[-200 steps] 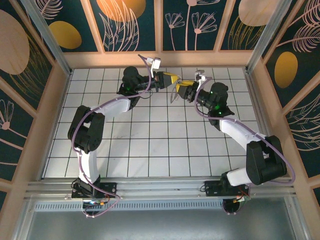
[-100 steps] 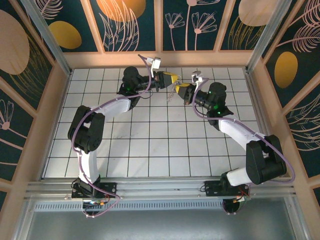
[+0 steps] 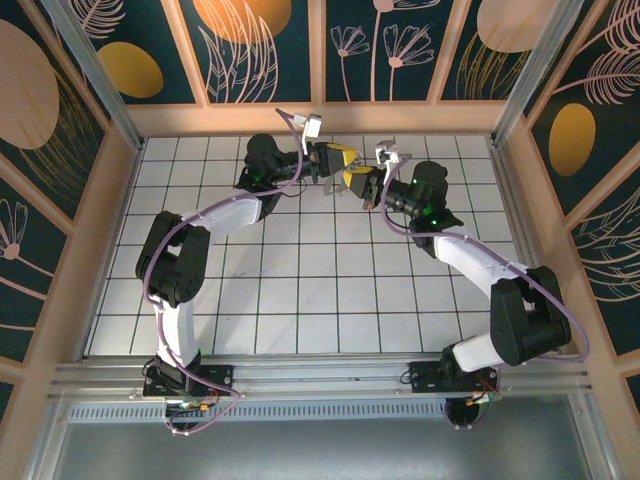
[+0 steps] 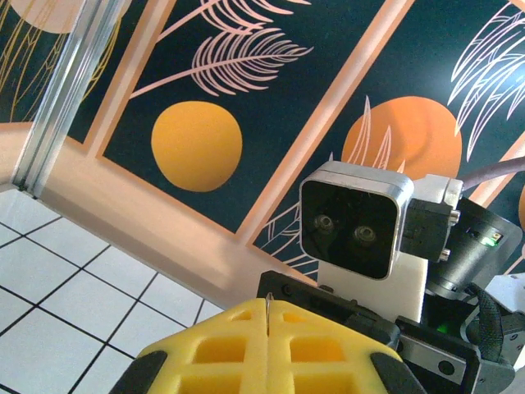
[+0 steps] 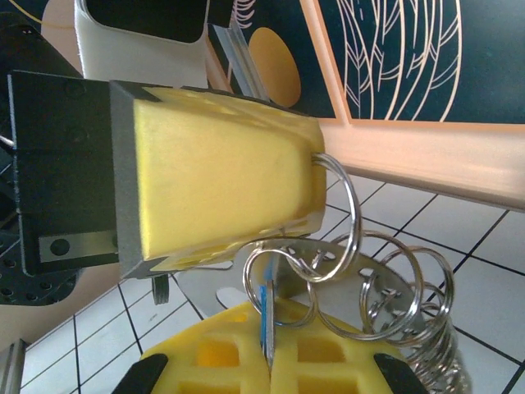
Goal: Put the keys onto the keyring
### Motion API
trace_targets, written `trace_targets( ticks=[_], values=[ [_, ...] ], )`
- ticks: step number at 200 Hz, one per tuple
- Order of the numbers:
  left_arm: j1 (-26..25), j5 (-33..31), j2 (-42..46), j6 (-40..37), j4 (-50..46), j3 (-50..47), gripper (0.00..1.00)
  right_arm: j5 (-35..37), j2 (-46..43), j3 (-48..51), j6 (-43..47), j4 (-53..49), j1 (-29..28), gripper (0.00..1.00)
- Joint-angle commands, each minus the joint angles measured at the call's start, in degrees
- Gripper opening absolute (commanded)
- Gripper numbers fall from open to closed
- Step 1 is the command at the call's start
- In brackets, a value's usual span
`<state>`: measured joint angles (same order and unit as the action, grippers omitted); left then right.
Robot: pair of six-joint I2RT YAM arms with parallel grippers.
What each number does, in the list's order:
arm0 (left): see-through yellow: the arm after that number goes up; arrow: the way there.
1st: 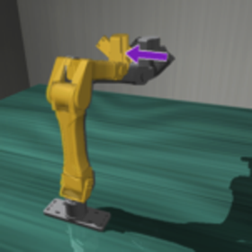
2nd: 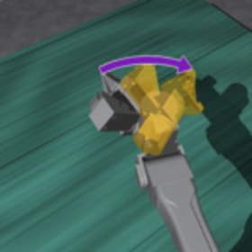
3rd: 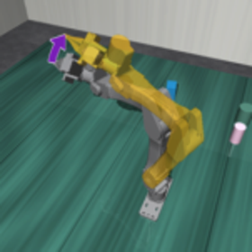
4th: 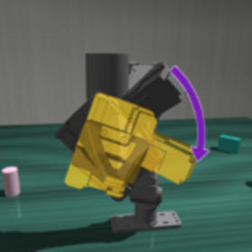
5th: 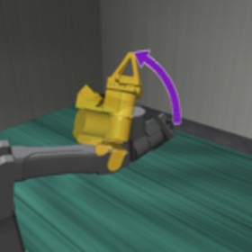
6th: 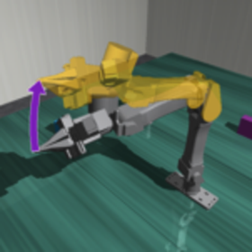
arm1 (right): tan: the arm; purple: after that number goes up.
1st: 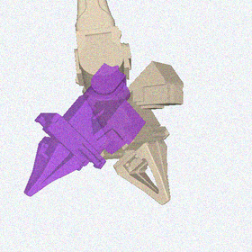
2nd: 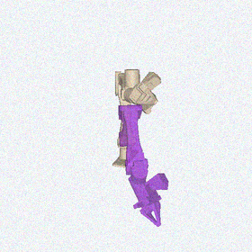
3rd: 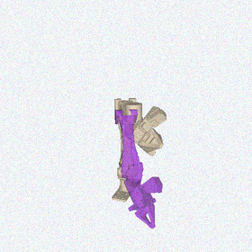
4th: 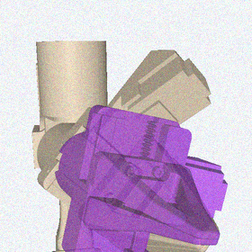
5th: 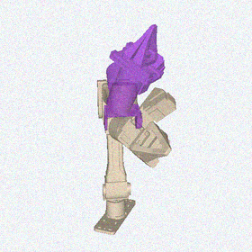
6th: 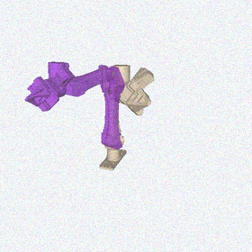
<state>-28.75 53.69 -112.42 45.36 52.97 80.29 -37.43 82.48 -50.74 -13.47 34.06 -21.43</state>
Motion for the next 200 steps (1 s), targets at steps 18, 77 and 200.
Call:
trace_targets(
  ticks=[18,77,200],
  values=[
    [-0.3,-0.3,2.4,0.7,4.5,0.3,0.00,-1.2,0.4,0.2,-2.2,2.3,1.0,0.00],
    [-0.4,-0.6,3.0,1.5,6.1,-0.4,0.00,-2.6,1.1,1.9,-6.6,7.4,2.3,0.00],
    [-0.9,-1.3,2.3,1.8,6.6,-0.3,0.00,-5.2,-0.7,1.3,-5.4,4.6,2.5,0.23]
  ],
)
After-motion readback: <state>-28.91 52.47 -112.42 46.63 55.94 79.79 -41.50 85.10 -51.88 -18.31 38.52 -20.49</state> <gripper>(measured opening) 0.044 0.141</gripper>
